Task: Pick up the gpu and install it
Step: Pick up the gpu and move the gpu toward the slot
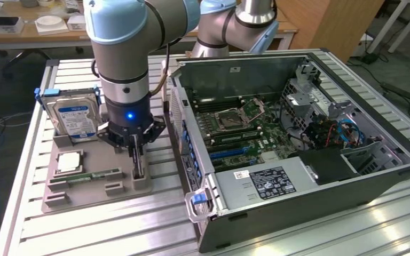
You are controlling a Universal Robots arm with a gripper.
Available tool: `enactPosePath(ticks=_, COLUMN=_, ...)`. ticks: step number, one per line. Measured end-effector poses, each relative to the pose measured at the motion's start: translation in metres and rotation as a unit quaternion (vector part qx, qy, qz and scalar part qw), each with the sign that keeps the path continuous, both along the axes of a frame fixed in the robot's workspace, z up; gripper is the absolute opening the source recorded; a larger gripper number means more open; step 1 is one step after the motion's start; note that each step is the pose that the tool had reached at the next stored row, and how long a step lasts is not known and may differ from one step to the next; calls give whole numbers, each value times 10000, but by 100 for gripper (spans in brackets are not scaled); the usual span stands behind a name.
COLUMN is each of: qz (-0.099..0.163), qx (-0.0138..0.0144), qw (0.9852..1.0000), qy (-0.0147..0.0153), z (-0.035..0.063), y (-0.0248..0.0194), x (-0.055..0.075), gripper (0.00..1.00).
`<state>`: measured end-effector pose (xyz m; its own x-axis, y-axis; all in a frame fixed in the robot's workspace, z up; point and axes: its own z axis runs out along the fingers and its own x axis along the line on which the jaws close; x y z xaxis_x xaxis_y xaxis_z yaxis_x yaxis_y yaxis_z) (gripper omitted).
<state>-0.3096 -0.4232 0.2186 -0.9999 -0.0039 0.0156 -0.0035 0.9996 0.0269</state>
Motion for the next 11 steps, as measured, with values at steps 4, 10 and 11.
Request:
enactPosePath(ticks=4, qz=0, qx=0, qw=10000, qy=0, z=0, y=0, x=0, gripper=27)
enactPosePath(ticks=10, qz=0, qx=0, qw=10000, qy=0, z=87, y=0, x=0, gripper=27)
enactPosePath(ticks=11, qz=0, qx=0, qw=10000, qy=0, z=107, y=0, x=0, gripper=27)
